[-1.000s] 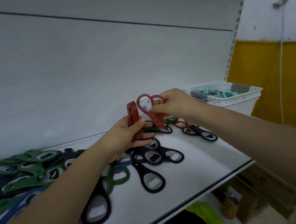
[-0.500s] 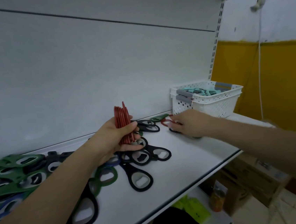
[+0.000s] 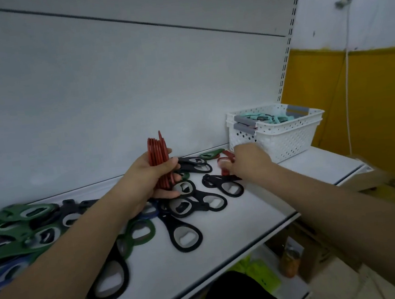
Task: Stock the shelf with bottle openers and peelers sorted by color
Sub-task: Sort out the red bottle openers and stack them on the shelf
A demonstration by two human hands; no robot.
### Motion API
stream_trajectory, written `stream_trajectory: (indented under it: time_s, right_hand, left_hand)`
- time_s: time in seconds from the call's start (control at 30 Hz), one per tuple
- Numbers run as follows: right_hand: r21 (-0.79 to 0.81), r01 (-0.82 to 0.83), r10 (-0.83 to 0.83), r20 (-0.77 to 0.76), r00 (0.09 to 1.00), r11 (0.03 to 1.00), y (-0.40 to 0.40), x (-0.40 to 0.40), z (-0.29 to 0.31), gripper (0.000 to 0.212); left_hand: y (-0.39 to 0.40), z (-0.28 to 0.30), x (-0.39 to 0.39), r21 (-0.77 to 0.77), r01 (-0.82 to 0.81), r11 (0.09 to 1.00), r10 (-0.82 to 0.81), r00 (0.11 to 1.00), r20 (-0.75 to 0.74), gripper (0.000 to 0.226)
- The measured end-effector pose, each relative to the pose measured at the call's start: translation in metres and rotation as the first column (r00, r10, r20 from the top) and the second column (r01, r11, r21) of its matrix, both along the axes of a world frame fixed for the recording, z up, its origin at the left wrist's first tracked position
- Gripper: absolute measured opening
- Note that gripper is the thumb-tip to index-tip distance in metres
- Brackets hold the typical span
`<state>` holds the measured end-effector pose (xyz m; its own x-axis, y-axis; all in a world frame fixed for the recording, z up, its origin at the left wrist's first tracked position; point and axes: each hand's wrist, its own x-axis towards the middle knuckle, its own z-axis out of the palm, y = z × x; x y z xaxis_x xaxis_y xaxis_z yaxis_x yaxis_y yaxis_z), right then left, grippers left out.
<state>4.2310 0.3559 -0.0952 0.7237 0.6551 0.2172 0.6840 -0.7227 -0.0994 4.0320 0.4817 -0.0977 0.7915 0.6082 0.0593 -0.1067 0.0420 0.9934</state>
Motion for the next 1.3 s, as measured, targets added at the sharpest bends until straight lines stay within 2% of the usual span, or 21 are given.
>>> stream_trajectory:
  time_s: [0.1,0.23,0.37,0.47,0.53,0.6,0.67,0.73,0.83,0.93,1.07,1.13,1.23,1.3]
  right_hand:
    - [-0.100,-0.025,0.019,-0.063,0.998,0.995,0.018,0.002,-0.003,0.051]
    - [-0.098,0.000,-0.004,-0.038,0.999,0.995,0.018,0.008,0.010,0.033]
    - [-0.247,-0.042,0.084,0.158,0.984,0.968,0.013,0.005,0.013,0.004]
    - [-0.310,-0.041,0.136,0.292,0.947,0.950,0.007,0.008,0.010,0.011]
    - [-0.186,-0.057,0.110,0.290,0.951,0.981,0.002,0.018,0.008,0.005]
    - [0.045,-0.112,0.098,0.233,0.968,0.993,-0.004,0.025,0.007,0.021]
    - [0.304,-0.212,0.204,0.059,0.977,0.929,-0.007,0.018,0.012,0.021]
    - [0.488,-0.224,0.339,-0.160,0.927,0.844,-0.008,-0.002,0.022,0.006]
    - [0.525,-0.184,0.429,-0.395,0.812,0.831,-0.005,-0.025,0.036,0.014]
    - [0.539,-0.177,0.480,-0.495,0.724,0.823,0.001,-0.039,0.045,0.019]
    - [0.550,-0.210,0.499,-0.450,0.741,0.808,0.005,-0.049,0.048,0.018]
    - [0.573,-0.175,0.487,-0.451,0.748,0.800,0.006,-0.051,0.046,0.018]
    - [0.645,-0.083,0.485,-0.476,0.734,0.759,0.007,-0.054,0.048,0.015]
    - [0.688,-0.051,0.473,-0.442,0.762,0.724,0.010,-0.057,0.052,0.013]
  left_hand:
    - [0.001,-0.001,0.000,0.007,0.009,1.000,-0.009,1.000,-0.004,0.041]
    - [0.003,-0.001,0.000,0.006,0.008,1.000,-0.008,1.000,-0.003,0.040]
    - [0.002,-0.001,0.000,0.014,0.008,1.000,-0.008,1.000,-0.010,0.040]
    - [0.002,0.000,0.000,0.006,0.001,1.000,0.000,1.000,-0.010,0.038]
    - [0.002,0.001,-0.001,-0.025,0.007,1.000,-0.007,1.000,-0.003,0.037]
    - [0.003,0.002,-0.003,-0.068,0.037,0.997,-0.037,0.999,-0.001,0.035]
    - [0.002,0.004,-0.005,-0.085,0.066,0.994,-0.067,0.998,0.000,0.033]
    - [0.001,0.004,-0.005,-0.067,0.076,0.995,-0.075,0.997,0.012,0.031]
    - [0.001,0.004,-0.006,-0.033,0.073,0.997,-0.071,0.996,0.046,0.034]
    - [0.001,0.005,-0.007,-0.002,0.091,0.996,-0.091,0.995,0.044,0.036]
    - [-0.001,0.006,-0.009,-0.030,0.156,0.987,-0.155,0.987,0.043,0.038]
    - [-0.002,0.008,-0.010,-0.014,0.155,0.988,-0.154,0.988,0.024,0.038]
    - [-0.005,0.009,-0.011,0.104,0.173,0.979,-0.168,0.984,-0.059,0.038]
    - [-0.009,0.010,-0.010,0.166,0.195,0.967,-0.181,0.978,-0.101,0.037]
